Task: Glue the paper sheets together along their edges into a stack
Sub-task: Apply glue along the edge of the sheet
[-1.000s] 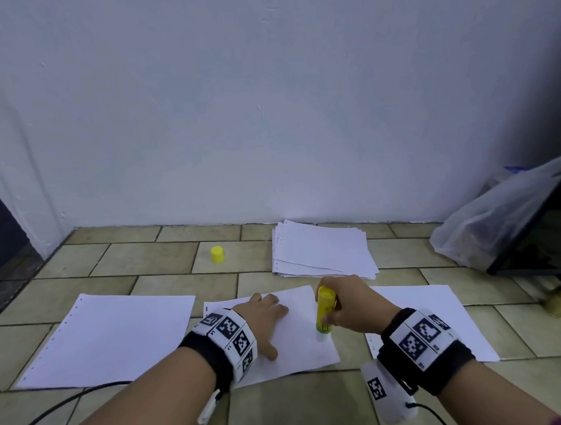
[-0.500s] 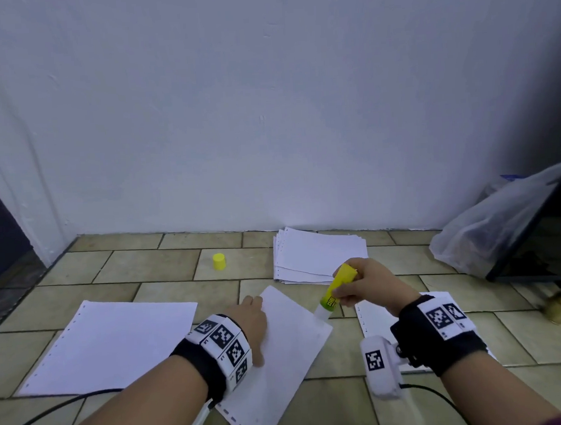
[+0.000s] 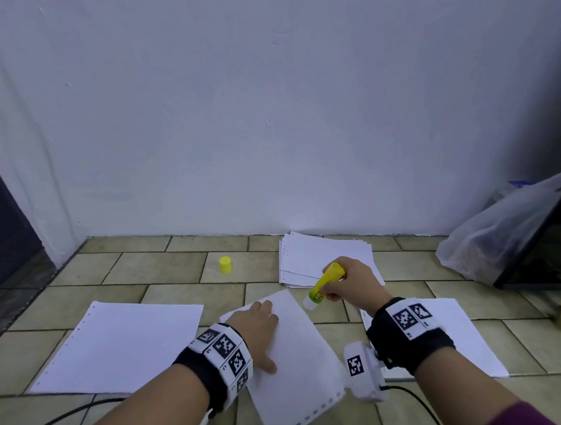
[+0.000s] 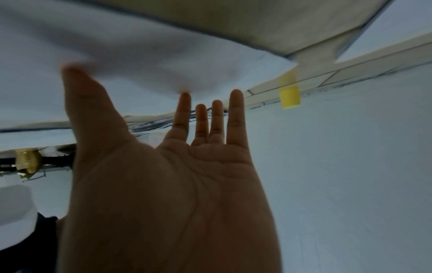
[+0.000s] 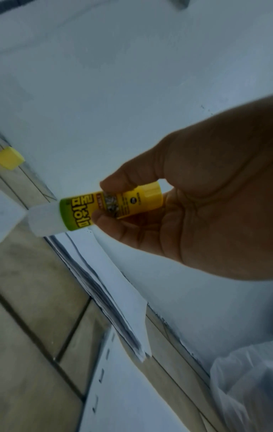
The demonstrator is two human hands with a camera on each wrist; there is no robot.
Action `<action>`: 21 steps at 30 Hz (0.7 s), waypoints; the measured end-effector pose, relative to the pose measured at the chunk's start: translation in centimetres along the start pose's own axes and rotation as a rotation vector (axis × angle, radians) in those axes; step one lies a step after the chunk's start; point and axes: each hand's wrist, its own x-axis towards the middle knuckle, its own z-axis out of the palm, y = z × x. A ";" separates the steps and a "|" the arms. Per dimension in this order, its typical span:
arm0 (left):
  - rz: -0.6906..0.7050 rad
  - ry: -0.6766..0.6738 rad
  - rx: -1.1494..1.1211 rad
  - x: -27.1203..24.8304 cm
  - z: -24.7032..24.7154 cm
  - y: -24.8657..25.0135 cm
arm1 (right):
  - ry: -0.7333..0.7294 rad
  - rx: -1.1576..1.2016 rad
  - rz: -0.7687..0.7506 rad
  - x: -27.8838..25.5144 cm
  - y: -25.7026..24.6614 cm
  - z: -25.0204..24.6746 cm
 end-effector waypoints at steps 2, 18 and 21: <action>-0.042 0.025 -0.071 0.1 0.6 0.1 | 0.024 -0.036 -0.019 0.3 -0.3 0.7; -0.094 0.058 -0.158 0.6 2.1 -0.1 | -0.119 -0.356 -0.139 2.9 -2.3 7.1; -0.092 0.055 -0.140 0.5 2.1 -0.1 | -0.172 -0.453 -0.165 2.8 -2.5 6.8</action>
